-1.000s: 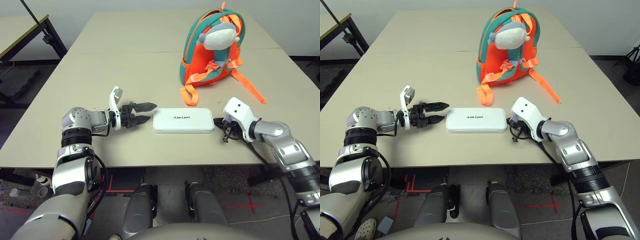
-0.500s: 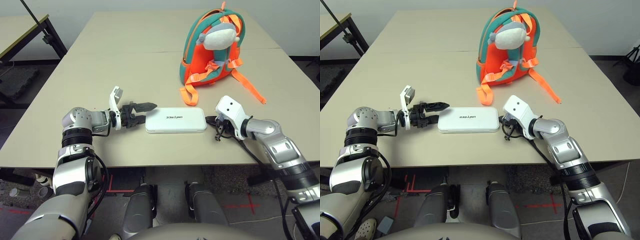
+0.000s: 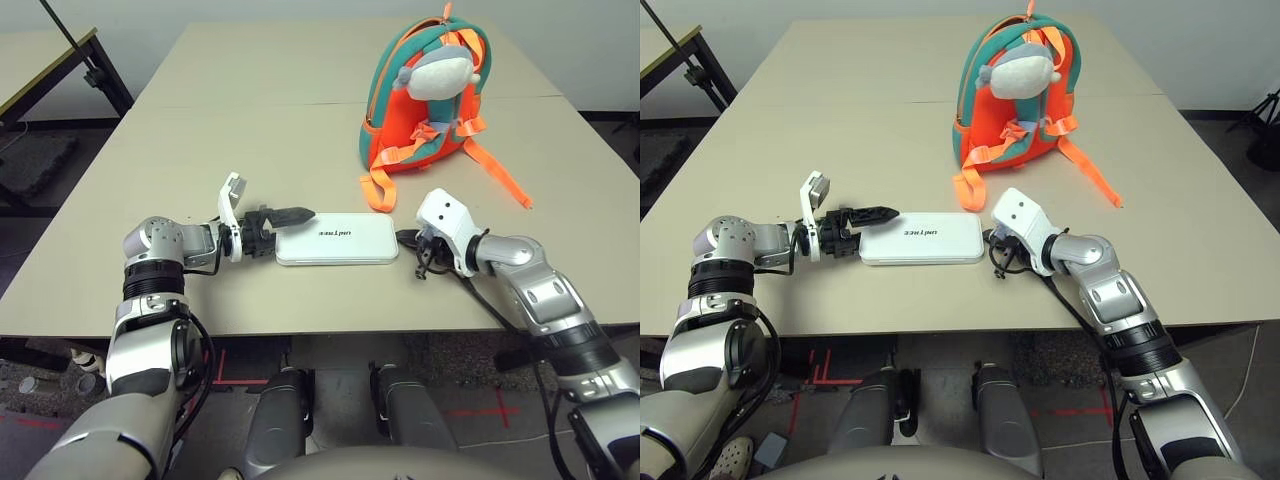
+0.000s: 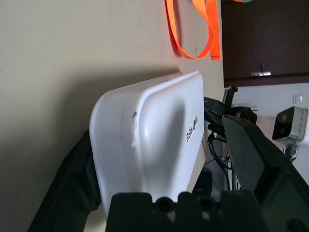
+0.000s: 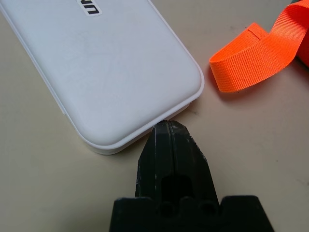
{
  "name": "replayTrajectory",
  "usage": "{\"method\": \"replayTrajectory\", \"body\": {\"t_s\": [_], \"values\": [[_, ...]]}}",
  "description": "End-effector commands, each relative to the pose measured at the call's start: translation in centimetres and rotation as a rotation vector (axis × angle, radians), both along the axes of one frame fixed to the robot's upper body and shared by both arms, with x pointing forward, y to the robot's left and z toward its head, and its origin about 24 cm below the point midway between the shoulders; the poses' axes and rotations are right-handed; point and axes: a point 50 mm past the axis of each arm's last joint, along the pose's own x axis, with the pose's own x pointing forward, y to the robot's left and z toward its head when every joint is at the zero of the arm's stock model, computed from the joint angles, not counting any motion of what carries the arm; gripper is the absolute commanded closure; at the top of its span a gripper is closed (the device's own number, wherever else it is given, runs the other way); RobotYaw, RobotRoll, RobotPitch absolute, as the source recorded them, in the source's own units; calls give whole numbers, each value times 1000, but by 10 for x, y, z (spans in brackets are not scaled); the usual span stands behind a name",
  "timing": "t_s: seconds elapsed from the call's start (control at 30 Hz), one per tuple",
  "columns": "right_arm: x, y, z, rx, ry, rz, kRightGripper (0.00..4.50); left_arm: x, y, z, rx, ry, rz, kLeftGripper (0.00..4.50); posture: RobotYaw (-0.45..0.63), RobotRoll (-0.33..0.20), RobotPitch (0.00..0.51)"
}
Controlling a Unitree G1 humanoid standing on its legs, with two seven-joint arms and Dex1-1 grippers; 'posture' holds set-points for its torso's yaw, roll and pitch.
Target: Put the pencil case into the backpack and zip it.
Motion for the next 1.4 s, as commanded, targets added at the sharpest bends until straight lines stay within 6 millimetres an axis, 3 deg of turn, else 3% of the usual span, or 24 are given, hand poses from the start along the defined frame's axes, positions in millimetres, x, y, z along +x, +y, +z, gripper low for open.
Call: {"method": "replayTrajectory", "body": {"t_s": [0.03,0.3,0.4,0.53,0.67,0.87,0.97,1.33,1.4], "values": [[1,11,7,17,-33,35,4460,-12,-7,-22,43,113,-52,0,-175,0,124],[1,16,8,30,-39,43,4460,-12,-10,-21,38,112,-52,0,-175,0,126],[1,16,8,31,-39,44,4500,-12,-9,-21,35,111,-49,661,-176,0,128],[1,16,7,32,-38,43,4500,-12,-9,-20,30,105,-44,2158,-177,0,129],[1,16,7,30,-38,41,4500,-11,-7,-18,24,97,-37,3093,-177,0,131],[2,16,6,25,-42,32,4500,-6,-4,-10,-1,45,-10,3217,-177,0,132],[3,15,6,16,-48,25,3959,-2,-1,-3,-9,12,13,3217,-177,0,132],[8,6,7,-19,-61,8,8,19,19,53,-90,-222,114,3223,-170,0,136],[9,2,8,-26,-64,1,0,22,22,65,-89,-272,125,3224,-169,0,136]]}}
